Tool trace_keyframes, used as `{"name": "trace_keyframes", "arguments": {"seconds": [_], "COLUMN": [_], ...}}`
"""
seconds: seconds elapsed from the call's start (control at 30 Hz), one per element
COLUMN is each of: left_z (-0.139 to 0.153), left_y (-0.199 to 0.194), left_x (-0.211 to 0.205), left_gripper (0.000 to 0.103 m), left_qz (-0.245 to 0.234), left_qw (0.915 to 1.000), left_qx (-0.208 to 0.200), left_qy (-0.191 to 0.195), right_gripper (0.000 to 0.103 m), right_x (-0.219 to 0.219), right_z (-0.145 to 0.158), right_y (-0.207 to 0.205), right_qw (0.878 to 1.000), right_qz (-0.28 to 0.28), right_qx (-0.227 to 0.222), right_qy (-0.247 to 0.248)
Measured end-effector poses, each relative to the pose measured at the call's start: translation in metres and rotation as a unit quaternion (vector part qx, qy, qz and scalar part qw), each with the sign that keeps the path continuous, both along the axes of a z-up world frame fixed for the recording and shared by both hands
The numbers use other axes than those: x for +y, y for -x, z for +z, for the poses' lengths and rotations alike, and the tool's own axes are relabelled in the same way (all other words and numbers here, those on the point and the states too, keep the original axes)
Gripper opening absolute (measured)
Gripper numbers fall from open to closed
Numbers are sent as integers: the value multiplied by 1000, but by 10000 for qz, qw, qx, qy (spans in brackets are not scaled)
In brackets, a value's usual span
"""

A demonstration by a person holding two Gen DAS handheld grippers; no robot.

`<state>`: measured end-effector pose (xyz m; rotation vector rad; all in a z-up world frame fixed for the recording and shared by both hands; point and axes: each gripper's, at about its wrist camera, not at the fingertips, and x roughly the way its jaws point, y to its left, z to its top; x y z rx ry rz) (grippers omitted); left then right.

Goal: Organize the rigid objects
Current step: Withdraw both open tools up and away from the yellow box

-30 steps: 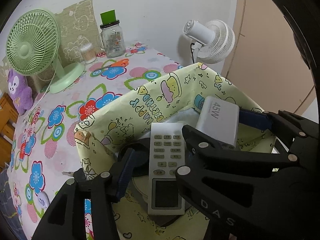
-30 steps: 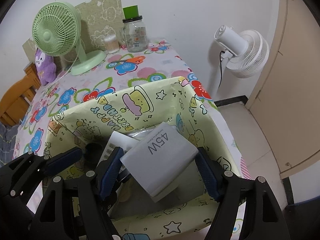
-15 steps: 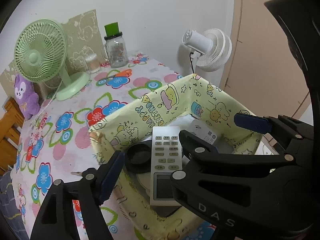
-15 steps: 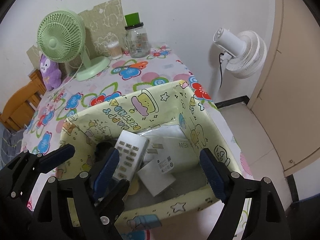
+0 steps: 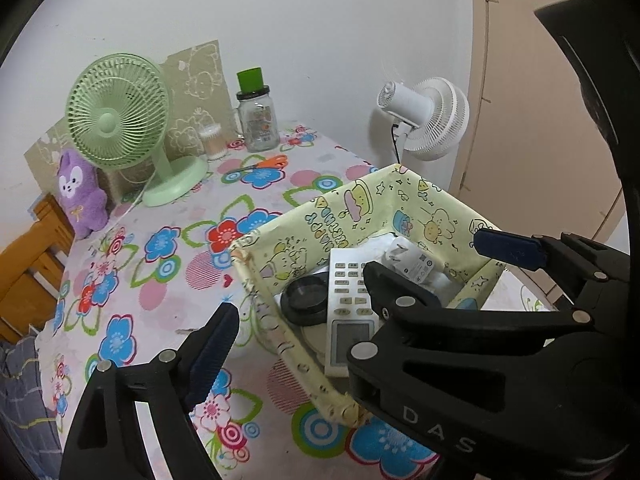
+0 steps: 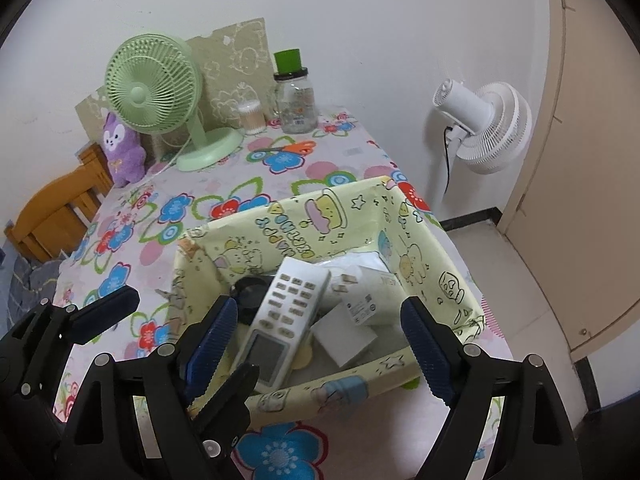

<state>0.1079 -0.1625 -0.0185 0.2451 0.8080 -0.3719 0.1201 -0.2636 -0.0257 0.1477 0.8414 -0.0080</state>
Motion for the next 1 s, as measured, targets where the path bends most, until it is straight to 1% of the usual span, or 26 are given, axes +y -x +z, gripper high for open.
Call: {"name": "trace_keyframes", "arguments": {"seconds": [0.6,1.0], "left_z": [13,18], "left_y": [32,50], "left_x": [32,53], "left_gripper": [91,94], "left_qz": [293,494], "left_qw": [9993,9980], "left_qx": [-244,-364], "left_qy": [64,148], "right_gripper": [86,86], "right_x": [34,55], "right_z": [16,24], "right_y": [29,49], "right_qw": [9994,9979], "right_qz": [235,382], "right_qx": [-271,-496], "right_qy": [35,179]}}
